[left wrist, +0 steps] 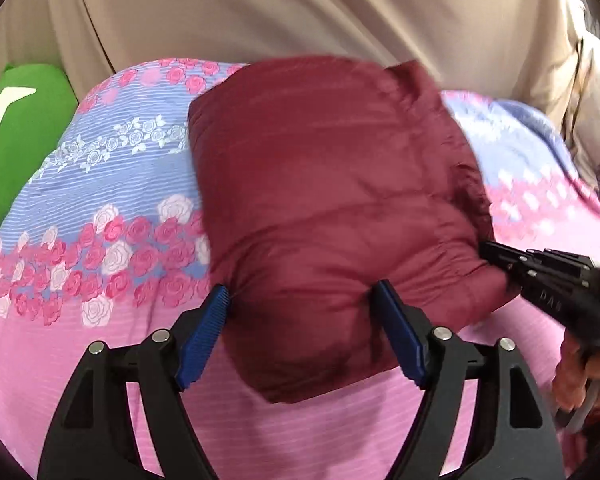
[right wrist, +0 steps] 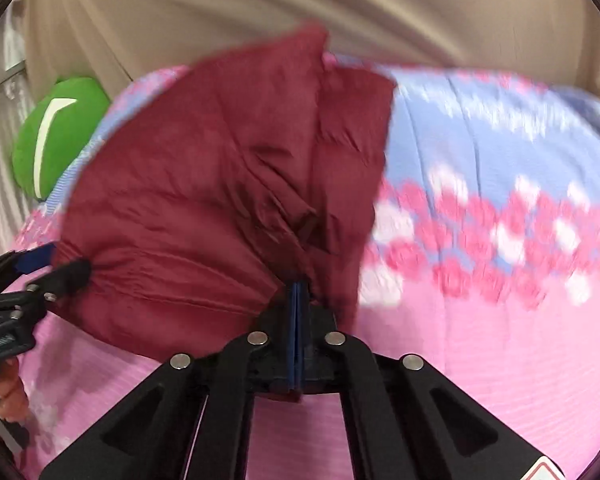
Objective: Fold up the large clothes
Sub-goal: 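Lower the bundle onto the bedspread and open both grippers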
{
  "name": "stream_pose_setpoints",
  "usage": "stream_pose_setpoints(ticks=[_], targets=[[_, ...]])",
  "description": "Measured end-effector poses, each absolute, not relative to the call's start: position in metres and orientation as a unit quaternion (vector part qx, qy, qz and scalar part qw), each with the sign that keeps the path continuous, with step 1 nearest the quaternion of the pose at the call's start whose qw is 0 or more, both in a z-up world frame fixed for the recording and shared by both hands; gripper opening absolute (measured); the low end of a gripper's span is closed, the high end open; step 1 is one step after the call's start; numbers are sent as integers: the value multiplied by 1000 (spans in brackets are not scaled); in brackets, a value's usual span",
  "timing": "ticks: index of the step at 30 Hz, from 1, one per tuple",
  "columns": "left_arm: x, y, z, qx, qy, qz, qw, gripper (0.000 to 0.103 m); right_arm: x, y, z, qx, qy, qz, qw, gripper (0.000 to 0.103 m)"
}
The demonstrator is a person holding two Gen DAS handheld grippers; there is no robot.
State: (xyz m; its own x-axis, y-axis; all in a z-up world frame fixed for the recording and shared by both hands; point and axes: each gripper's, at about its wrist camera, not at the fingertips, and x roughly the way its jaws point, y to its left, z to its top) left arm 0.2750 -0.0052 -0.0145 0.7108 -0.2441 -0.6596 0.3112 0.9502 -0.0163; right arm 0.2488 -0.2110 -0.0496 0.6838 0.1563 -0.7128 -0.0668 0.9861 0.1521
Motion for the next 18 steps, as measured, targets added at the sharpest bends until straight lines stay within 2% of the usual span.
stream_pose_setpoints(ticks=[4,6,8,9,10,13,15,16,17,18], targets=[[270,9,-20,13,371,-159,915,76,247,-216,-46,65,408,69,908,1],[259,14,-15,22,360,-173,917,76,247,-221,-25,86,390,82,913,7],[250,15,-16,43,355,-177,917,77,254,-229,3,101,353,86,926,25],[246,14,-20,55,358,-180,915,78,262,-232,14,107,341,86,930,39],[246,13,-23,61,363,-180,912,78,271,-233,20,112,335,90,931,46],[249,8,-36,85,371,-156,912,78,311,-232,29,126,345,90,926,51],[254,8,-38,81,371,-141,914,77,335,-230,23,150,360,91,916,51],[257,9,-38,74,371,-138,915,77,344,-227,19,166,368,96,910,48],[260,10,-38,69,371,-136,916,77,354,-225,13,179,375,106,903,38],[263,12,-37,63,372,-132,917,77,357,-222,11,186,379,120,898,12]])
